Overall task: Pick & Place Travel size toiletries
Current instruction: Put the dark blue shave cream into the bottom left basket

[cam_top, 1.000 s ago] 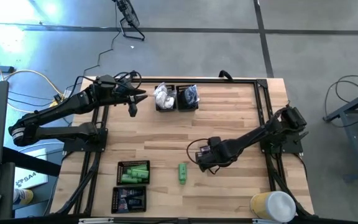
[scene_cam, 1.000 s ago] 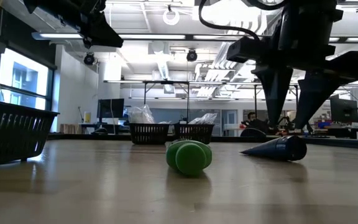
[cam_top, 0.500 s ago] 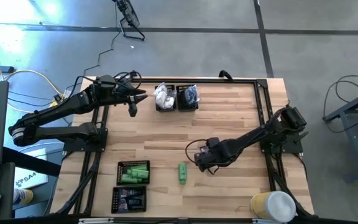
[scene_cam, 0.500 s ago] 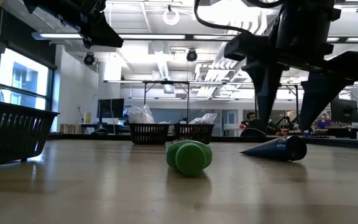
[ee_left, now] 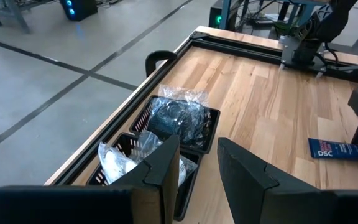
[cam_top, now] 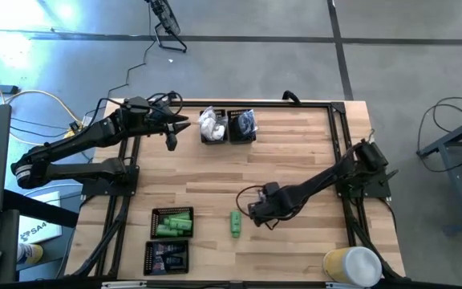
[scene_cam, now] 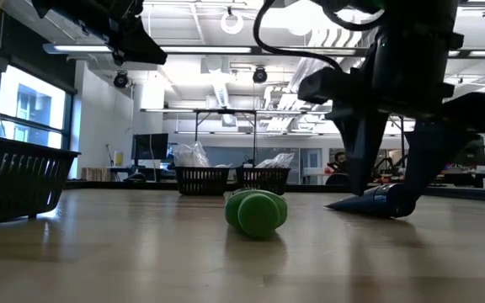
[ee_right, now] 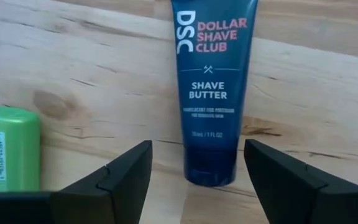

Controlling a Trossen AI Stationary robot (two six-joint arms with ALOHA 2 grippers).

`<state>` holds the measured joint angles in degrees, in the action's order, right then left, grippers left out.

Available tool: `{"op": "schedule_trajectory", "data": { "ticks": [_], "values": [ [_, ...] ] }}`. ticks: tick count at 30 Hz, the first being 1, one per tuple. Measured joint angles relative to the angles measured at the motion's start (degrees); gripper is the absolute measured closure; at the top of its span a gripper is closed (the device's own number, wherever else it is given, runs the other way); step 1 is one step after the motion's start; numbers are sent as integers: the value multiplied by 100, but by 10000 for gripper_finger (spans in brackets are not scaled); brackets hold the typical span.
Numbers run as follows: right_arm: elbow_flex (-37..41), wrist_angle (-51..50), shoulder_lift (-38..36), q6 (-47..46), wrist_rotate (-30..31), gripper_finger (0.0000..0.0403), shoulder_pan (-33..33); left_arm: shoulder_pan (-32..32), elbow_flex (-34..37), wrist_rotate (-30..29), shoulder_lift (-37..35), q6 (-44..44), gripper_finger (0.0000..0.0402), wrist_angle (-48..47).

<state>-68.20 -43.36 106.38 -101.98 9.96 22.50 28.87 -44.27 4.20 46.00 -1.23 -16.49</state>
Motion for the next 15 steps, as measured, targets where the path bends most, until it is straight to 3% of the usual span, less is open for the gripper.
{"op": "schedule_trajectory", "data": {
  "ticks": [15],
  "values": [
    [-12, -87, 292, 43, -239, 156, -44, 1, 0, -24, 0, 2, 294, -2]
  ]
}}
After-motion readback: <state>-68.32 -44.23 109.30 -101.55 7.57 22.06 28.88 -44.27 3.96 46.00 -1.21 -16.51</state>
